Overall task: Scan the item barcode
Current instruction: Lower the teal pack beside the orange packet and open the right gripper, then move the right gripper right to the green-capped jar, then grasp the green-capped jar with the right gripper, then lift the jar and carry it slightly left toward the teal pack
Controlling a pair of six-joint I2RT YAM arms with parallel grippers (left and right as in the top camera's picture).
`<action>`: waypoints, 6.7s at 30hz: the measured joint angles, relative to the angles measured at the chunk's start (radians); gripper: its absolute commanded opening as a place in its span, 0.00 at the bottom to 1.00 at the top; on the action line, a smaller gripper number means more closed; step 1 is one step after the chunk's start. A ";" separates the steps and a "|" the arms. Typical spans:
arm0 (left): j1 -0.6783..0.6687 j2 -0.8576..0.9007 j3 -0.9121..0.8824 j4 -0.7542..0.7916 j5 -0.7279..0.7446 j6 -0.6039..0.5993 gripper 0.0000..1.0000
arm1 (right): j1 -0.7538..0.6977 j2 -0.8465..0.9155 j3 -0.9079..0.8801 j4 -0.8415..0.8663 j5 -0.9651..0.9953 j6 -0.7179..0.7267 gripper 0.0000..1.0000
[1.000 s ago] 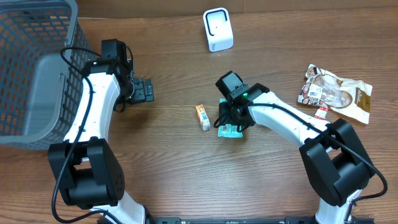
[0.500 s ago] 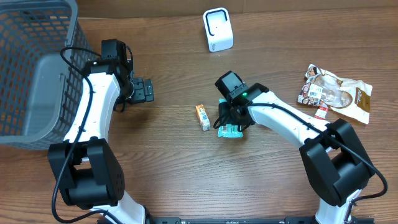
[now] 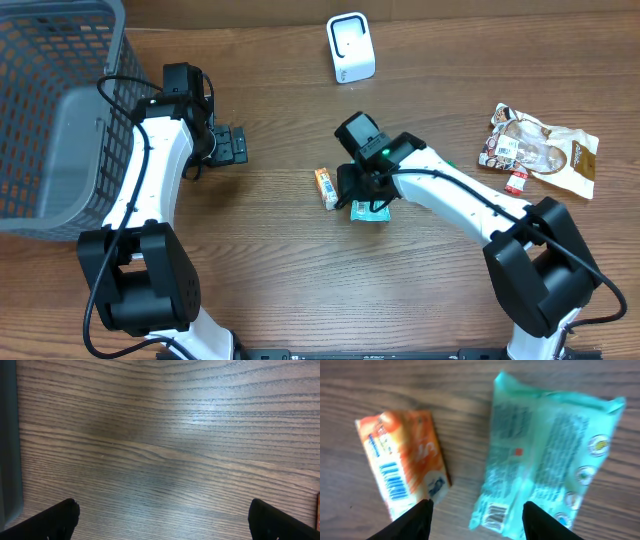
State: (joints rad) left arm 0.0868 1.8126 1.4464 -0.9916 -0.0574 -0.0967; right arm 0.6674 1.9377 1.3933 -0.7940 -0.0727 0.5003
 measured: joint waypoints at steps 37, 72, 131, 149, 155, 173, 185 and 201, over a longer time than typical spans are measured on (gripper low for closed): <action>0.000 0.000 0.000 0.000 0.000 0.000 1.00 | -0.377 -0.224 0.076 -0.372 0.061 0.176 0.88; 0.000 0.000 0.000 0.000 0.000 0.000 1.00 | -0.325 -0.217 -0.206 -0.063 0.132 0.148 0.69; 0.000 0.000 0.000 0.000 0.000 0.000 1.00 | -0.195 -0.212 -0.210 -0.143 0.163 -0.220 0.86; 0.000 0.000 0.000 0.000 0.000 0.000 1.00 | -0.194 -0.209 0.119 -0.341 0.174 -0.187 1.00; 0.000 0.000 0.000 0.000 0.000 0.000 1.00 | -0.195 -0.209 0.119 -0.349 0.165 -0.185 1.00; 0.000 0.000 0.000 0.000 0.000 0.000 1.00 | -0.194 -0.203 -0.043 -0.281 0.158 -0.137 1.00; 0.000 0.000 0.000 0.000 0.000 0.000 1.00 | -0.195 -0.188 -0.076 -0.238 0.158 -0.136 1.00; 0.000 0.000 0.000 0.000 0.000 0.000 1.00 | -0.195 -0.188 -0.076 -0.265 0.175 -0.135 0.95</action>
State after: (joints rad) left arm 0.0868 1.8126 1.4464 -0.9916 -0.0574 -0.0967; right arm 0.4728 1.7500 1.3178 -1.0588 0.1024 0.3656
